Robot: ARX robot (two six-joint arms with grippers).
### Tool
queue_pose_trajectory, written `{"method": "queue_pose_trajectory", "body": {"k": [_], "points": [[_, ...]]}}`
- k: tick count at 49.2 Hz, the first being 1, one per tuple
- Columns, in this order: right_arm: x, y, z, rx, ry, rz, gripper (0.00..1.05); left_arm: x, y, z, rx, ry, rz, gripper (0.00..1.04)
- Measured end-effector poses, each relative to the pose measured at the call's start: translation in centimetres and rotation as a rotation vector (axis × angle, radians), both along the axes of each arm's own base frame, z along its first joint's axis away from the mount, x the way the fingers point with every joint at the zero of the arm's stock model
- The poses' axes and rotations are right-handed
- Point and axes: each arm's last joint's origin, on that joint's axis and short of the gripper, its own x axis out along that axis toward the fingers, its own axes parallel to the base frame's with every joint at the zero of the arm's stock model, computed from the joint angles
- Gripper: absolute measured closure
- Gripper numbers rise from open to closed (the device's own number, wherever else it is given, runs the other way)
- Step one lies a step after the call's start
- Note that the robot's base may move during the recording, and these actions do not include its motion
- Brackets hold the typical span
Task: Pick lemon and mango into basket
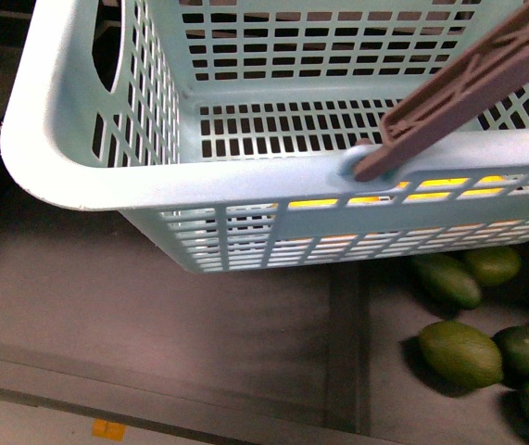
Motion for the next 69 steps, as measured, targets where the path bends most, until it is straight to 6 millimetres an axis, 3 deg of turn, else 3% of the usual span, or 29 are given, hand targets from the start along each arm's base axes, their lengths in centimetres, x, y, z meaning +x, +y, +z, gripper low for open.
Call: {"method": "queue_pose_trajectory", "body": {"k": [23,26,31,35,50,69], "points": [[0.0,0.0,0.0,0.0,0.0,-0.002,0.09,0.0,0.1,0.1,0.005,-0.007,0.016,0.99],[0.0,0.0,0.0,0.0,0.0,-0.005,0.09,-0.2,-0.3,0.0,0.045,-0.001,0.162,0.99],[0.0,0.0,0.0,0.0,0.0,-0.005,0.09,0.0,-0.6,-0.5,0.035,0.028,0.565,0.99],[0.0,0.0,0.0,0.0,0.0,-0.005,0.09,1.2,-0.2,-1.0,0.041,0.019,0.678,0.99],[0.0,0.0,0.0,0.0,0.0,-0.005,0.09,5.7,2.8,-4.4,0.079,0.085,0.785,0.99],[0.0,0.0,0.0,0.0,0.0,-0.005,0.09,13.5,3.2,-9.4,-0.075,0.22,0.912,0.99]]}}
